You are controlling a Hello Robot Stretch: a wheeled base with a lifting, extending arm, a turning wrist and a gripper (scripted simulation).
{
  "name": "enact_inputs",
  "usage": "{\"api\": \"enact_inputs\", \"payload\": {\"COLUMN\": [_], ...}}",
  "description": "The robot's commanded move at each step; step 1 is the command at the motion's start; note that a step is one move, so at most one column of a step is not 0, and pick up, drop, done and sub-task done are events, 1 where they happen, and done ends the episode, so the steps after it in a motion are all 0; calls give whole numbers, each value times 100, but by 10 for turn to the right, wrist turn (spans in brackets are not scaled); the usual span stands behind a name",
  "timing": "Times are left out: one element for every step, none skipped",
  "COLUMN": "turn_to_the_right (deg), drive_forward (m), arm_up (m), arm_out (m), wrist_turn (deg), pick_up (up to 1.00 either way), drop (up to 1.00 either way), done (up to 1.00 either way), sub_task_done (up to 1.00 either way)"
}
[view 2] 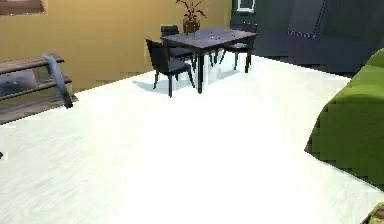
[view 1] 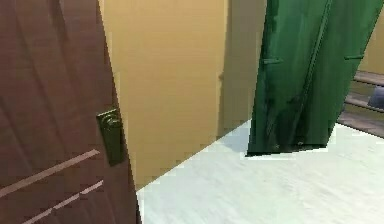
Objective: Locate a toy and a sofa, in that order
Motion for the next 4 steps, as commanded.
{"api": "enact_inputs", "payload": {"turn_to_the_right": [-240,0,-450,-450], "drive_forward": [0,30,0,0], "arm_up": [0,0,0,0], "arm_out": [0,0,0,0], "wrist_turn": [0,0,0,0], "pick_up": [0,0,0,0], "drop": [0,0,0,0], "done": [0,0,0,0], "sub_task_done": [0,0,0,0]}}
